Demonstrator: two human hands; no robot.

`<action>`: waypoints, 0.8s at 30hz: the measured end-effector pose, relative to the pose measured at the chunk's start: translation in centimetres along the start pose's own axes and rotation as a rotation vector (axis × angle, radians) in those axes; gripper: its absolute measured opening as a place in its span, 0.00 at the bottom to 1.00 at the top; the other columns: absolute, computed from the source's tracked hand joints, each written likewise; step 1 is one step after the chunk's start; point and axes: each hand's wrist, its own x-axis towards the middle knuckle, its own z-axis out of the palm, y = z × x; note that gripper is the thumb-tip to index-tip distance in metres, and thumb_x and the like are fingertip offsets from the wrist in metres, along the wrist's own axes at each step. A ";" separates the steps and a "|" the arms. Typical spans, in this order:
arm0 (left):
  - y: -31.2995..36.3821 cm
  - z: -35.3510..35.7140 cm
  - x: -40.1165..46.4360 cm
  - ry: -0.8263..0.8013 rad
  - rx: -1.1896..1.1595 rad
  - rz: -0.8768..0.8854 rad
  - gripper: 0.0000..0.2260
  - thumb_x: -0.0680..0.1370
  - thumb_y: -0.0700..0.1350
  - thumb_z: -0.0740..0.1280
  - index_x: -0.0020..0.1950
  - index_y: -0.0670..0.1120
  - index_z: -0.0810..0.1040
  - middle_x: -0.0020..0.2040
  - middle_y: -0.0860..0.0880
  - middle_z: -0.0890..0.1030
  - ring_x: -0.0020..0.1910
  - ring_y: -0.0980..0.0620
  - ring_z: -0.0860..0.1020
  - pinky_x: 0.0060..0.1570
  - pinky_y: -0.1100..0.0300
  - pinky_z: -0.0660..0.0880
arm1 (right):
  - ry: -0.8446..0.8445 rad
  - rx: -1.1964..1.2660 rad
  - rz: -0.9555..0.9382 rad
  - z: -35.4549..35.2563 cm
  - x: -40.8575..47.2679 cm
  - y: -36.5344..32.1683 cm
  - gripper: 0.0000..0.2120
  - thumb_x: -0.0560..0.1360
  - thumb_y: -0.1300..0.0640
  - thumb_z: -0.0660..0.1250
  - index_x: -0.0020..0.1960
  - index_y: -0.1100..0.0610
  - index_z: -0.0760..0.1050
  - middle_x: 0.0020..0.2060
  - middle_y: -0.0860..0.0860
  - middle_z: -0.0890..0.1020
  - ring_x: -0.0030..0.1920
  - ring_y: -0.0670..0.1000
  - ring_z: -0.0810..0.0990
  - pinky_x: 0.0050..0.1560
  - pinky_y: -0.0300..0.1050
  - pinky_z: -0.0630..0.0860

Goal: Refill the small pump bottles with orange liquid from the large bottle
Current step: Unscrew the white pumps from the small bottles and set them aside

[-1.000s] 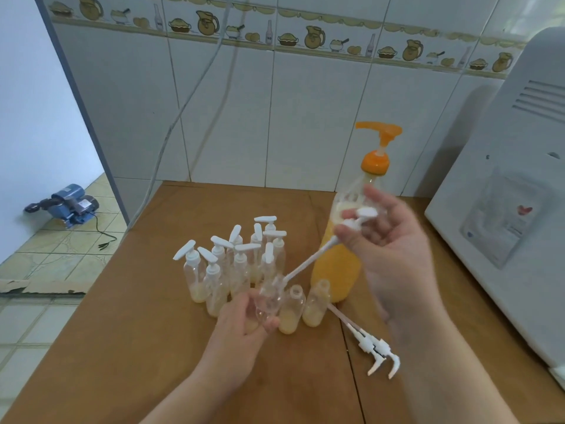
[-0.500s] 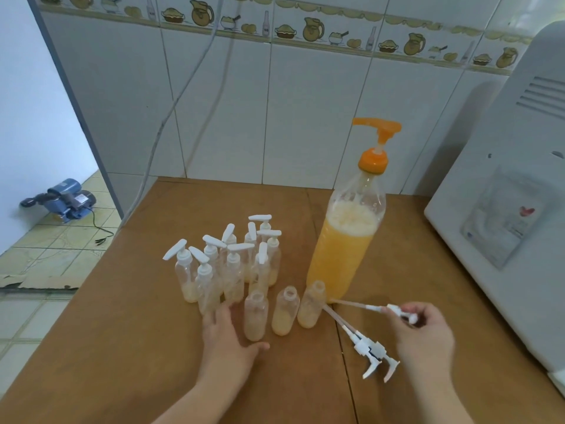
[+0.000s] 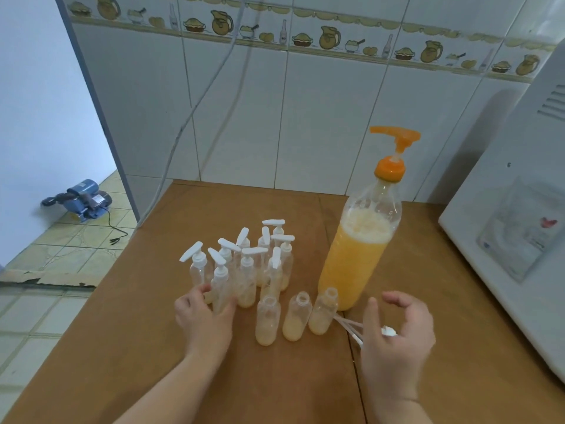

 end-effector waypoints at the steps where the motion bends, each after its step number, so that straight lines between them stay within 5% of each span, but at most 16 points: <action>1: 0.1 0.0 0.1 -0.009 0.004 -0.001 0.21 0.74 0.49 0.71 0.63 0.49 0.68 0.63 0.46 0.64 0.65 0.46 0.63 0.64 0.51 0.63 | -0.016 0.071 -0.058 0.4 -0.2 -1.2 0.07 0.70 0.51 0.63 0.46 0.51 0.73 0.40 0.41 0.74 0.45 0.44 0.74 0.50 0.51 0.72; 7: -0.2 -0.8 -0.4 -0.010 -0.003 0.090 0.14 0.75 0.49 0.69 0.56 0.45 0.72 0.53 0.49 0.68 0.59 0.48 0.65 0.58 0.54 0.65 | -0.281 0.279 -0.317 2.8 -2.3 -8.1 0.07 0.70 0.60 0.65 0.48 0.55 0.74 0.44 0.47 0.75 0.47 0.44 0.73 0.50 0.36 0.70; 13: 1.1 -5.2 -3.2 0.047 -0.053 0.359 0.15 0.70 0.43 0.74 0.53 0.51 0.73 0.45 0.58 0.78 0.46 0.54 0.76 0.42 0.62 0.69 | -0.898 0.180 0.074 4.2 -1.7 -13.0 0.21 0.69 0.38 0.68 0.59 0.43 0.72 0.47 0.38 0.72 0.45 0.38 0.70 0.45 0.31 0.71; 17: 3.2 -6.6 -4.7 -0.058 -0.152 0.547 0.17 0.71 0.43 0.74 0.54 0.60 0.77 0.49 0.62 0.80 0.50 0.68 0.76 0.45 0.76 0.70 | -0.858 0.222 0.103 4.7 -1.2 -14.3 0.13 0.69 0.45 0.73 0.50 0.49 0.77 0.41 0.42 0.76 0.37 0.39 0.71 0.38 0.29 0.69; 20: 4.1 -7.8 -5.0 -0.309 -0.370 0.528 0.14 0.72 0.51 0.73 0.56 0.61 0.77 0.49 0.57 0.83 0.46 0.63 0.80 0.45 0.73 0.73 | -1.028 0.390 0.238 3.9 0.5 -14.5 0.07 0.72 0.57 0.72 0.48 0.48 0.78 0.38 0.42 0.77 0.35 0.34 0.74 0.38 0.27 0.70; 24: 4.6 -8.2 -5.2 -0.530 -0.318 0.537 0.12 0.72 0.52 0.72 0.53 0.64 0.78 0.47 0.56 0.83 0.44 0.61 0.80 0.45 0.68 0.74 | -1.200 0.594 0.427 2.8 1.9 -13.5 0.34 0.67 0.54 0.75 0.69 0.42 0.65 0.54 0.47 0.82 0.57 0.44 0.79 0.59 0.41 0.74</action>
